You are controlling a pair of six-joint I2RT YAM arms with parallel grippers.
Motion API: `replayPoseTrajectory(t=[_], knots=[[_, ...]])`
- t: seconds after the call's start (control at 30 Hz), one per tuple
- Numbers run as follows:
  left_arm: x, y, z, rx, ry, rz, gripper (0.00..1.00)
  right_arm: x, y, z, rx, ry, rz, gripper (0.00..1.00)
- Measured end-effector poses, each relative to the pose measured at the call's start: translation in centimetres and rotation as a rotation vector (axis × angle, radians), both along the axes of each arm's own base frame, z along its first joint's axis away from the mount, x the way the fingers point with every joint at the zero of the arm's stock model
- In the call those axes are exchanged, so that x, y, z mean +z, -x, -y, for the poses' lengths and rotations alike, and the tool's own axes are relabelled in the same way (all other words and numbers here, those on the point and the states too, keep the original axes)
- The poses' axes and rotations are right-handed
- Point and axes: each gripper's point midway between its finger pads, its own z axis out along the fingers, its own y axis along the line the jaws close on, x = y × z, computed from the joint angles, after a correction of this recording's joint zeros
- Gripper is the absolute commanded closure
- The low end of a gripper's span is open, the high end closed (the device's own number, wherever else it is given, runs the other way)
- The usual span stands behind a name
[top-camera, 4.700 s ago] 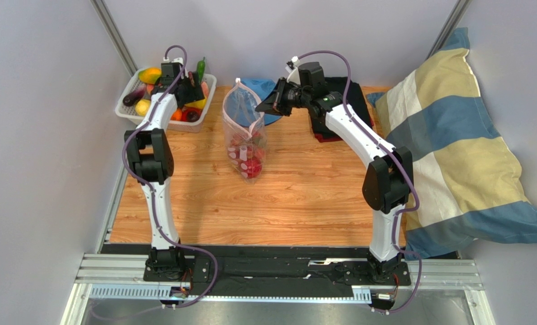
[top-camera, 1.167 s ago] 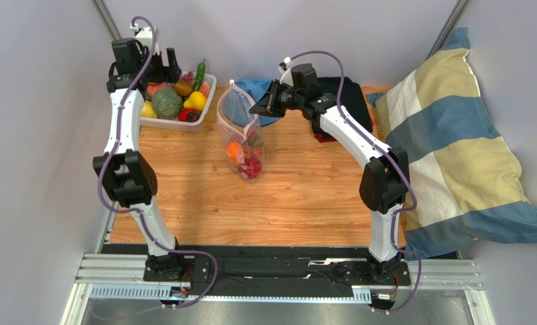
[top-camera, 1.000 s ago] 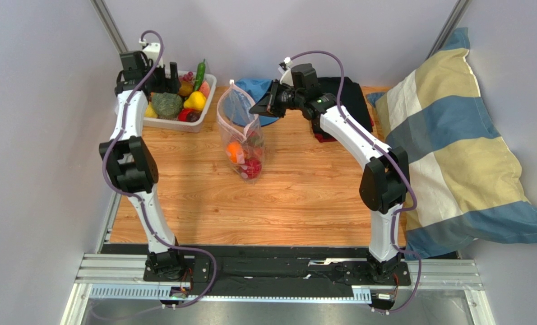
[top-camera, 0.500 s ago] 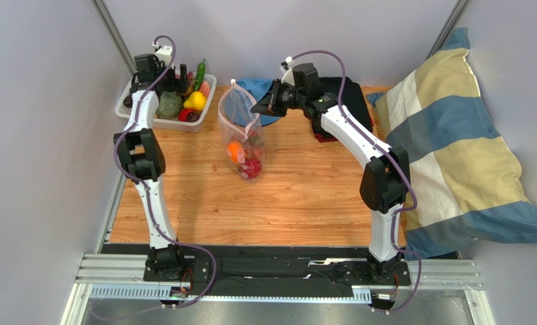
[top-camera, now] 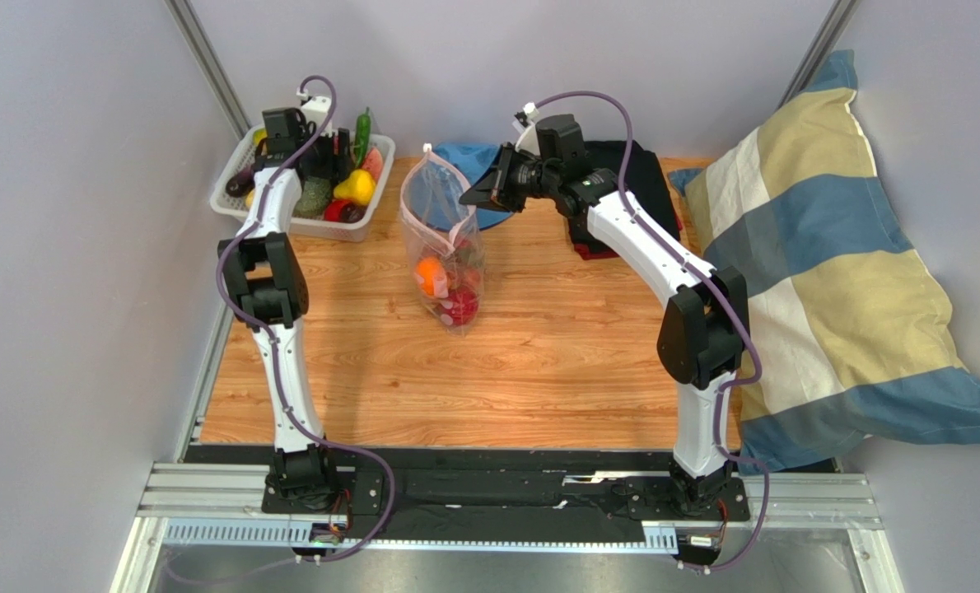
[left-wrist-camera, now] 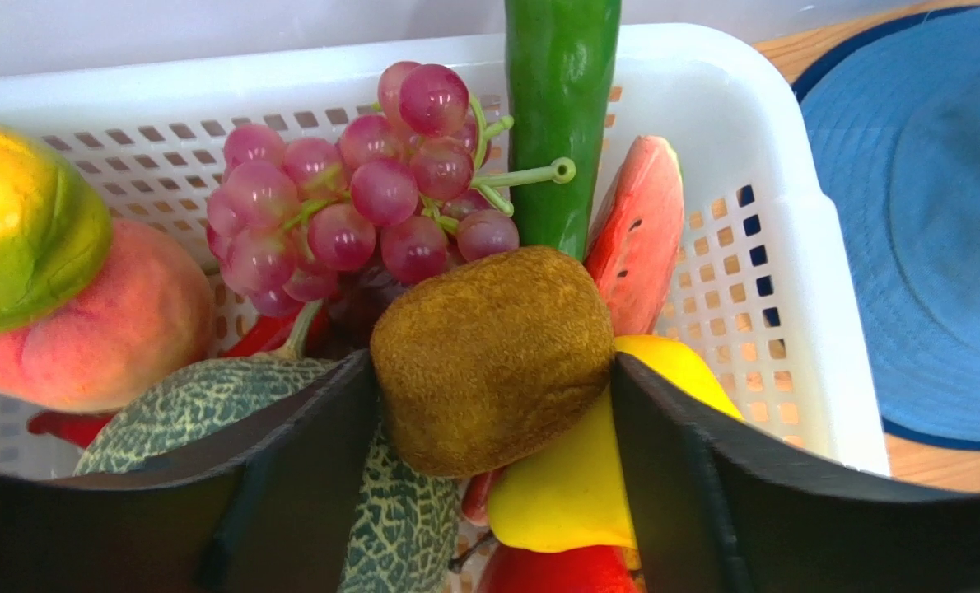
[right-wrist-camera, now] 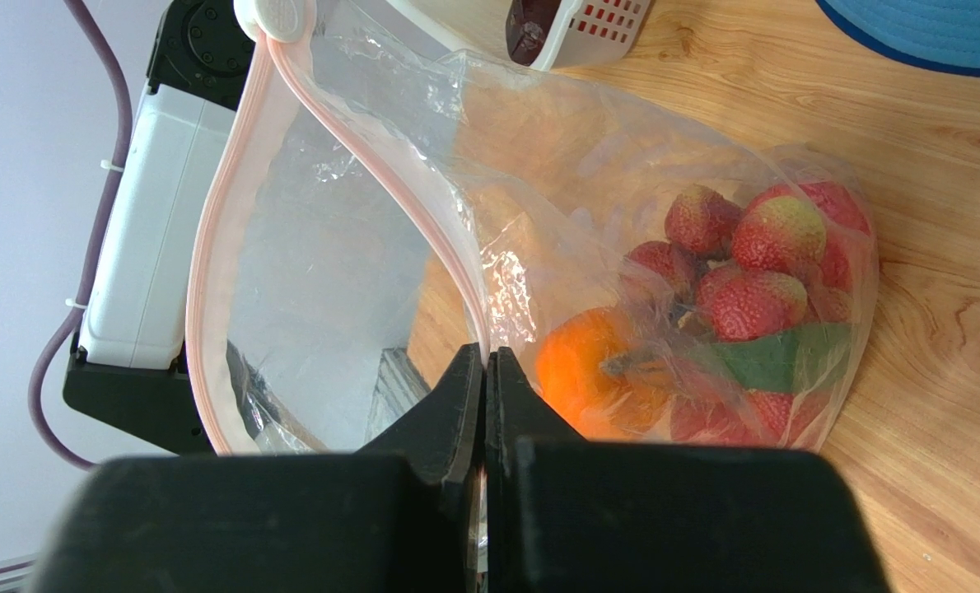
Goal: Place the food in the zip-top bag and seal the zipper
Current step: Pick up the fake fruit from the bin, then place the fake fruit in the zipper food storage bag.
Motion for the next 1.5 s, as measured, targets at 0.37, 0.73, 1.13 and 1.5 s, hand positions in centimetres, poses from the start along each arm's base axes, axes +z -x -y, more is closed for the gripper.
replayPoseTrajectory(t=[0.37,0.73,1.13,1.5], knots=[[5.9,1.3,1.3,0.001,0.092,0.045,0.57,0.0,0.0,0.0,0.001,0.0,0.0,1.0],[28.5,15.2,11.5,-0.289,0.305,0.328,0.53,0.0,0.0,0.0,0.001,0.001,0.002,1.0],[19.4,25.6,23.1,-0.55,0.419,0.005,0.18,-0.1,0.3,-0.5,0.005,0.011,0.016,1.0],[19.9,23.8,19.5,-0.421,0.35,0.041,0.01,-0.1,0.5,-0.8,0.014,0.015,0.024,1.0]])
